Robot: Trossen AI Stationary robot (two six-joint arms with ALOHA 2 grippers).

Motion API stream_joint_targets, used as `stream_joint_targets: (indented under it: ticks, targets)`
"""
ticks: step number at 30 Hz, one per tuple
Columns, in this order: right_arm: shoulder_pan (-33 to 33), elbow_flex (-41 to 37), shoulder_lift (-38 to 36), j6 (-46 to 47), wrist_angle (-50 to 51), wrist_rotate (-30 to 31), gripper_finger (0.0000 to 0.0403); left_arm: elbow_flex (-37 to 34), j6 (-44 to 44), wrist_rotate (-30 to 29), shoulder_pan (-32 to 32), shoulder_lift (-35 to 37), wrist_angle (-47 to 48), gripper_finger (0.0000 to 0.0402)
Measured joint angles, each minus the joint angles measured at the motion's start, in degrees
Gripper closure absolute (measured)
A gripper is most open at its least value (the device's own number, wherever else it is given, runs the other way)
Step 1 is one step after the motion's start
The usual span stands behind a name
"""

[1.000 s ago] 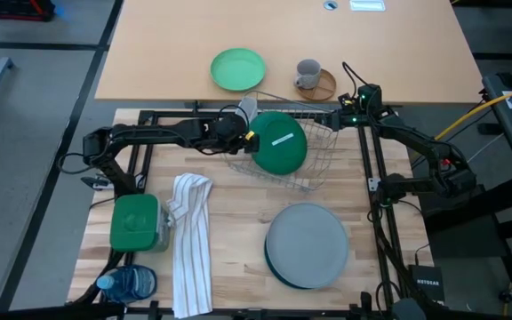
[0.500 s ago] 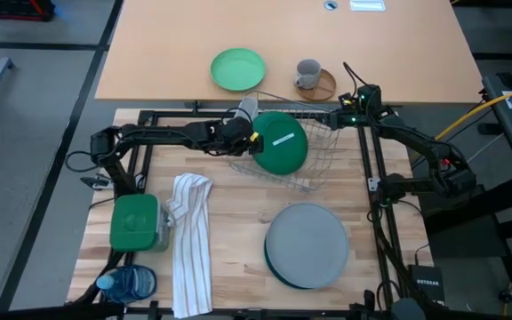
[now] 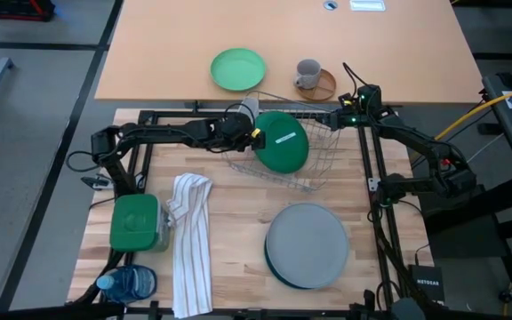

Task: Sort dishes
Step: Put the dark green plate in the dish rack

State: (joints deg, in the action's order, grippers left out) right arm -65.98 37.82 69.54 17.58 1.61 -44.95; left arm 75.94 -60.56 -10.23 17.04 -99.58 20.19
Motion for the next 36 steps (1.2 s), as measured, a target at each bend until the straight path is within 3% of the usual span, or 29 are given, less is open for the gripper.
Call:
stream_joint_targets:
  ticks: [24,36]
  targets:
    - [0.0,0.0,0.0,-0.07,0.02,-0.02,0.0314,-0.02,24.25,-0.27,-0.99,-0.01,-8.41,0.019]
    - [0.01,0.0,0.0,-0.07,0.02,-0.04,0.0314,-0.02,40.36,-0.42,-3.93,-0.01,-17.51,0.019]
